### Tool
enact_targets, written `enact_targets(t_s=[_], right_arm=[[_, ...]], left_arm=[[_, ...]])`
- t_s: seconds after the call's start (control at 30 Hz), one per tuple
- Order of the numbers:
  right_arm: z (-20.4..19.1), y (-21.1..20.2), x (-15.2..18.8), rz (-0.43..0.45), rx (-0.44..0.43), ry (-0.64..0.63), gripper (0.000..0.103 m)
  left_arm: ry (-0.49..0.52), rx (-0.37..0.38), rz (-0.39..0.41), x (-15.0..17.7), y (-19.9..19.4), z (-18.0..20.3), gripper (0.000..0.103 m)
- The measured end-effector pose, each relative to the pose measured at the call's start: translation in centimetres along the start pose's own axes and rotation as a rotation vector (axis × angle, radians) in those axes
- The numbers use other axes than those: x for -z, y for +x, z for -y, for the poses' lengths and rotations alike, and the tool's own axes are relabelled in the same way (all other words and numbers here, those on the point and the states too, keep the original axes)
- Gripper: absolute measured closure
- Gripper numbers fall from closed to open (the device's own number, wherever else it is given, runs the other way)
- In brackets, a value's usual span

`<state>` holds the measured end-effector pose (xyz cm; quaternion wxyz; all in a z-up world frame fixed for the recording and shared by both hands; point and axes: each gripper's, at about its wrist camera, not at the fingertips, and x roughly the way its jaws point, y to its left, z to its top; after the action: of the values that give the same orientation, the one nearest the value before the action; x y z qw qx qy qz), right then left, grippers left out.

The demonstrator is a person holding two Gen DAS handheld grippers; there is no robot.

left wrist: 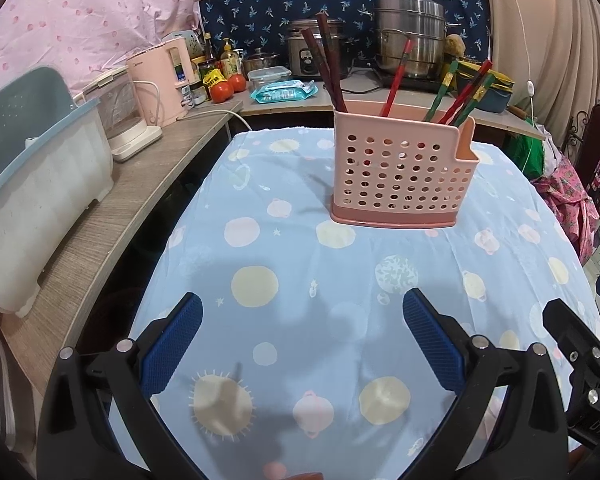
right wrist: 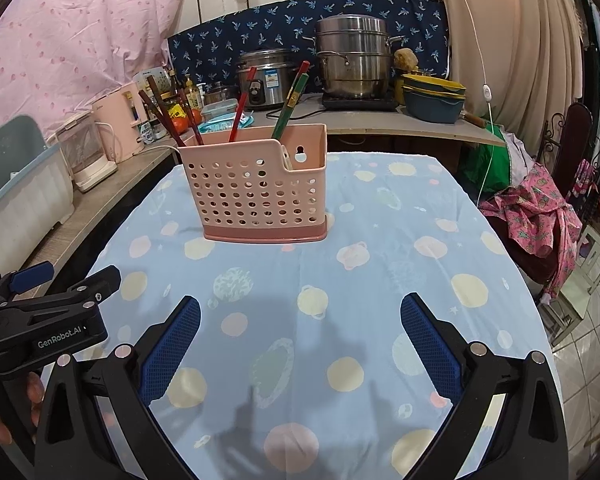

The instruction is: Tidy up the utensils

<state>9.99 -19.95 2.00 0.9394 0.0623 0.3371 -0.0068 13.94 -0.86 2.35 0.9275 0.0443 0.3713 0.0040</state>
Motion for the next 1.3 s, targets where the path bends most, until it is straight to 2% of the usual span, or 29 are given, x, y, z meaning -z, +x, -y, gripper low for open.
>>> enact_targets(t_s=[1.3], right_arm=[[-0.03,0.26,0.63,-0.011,0.002,0.001,0.007]], left_arm=[[0.003,-0.006,-0.005,0.19,-0.02,0.13,0.007]])
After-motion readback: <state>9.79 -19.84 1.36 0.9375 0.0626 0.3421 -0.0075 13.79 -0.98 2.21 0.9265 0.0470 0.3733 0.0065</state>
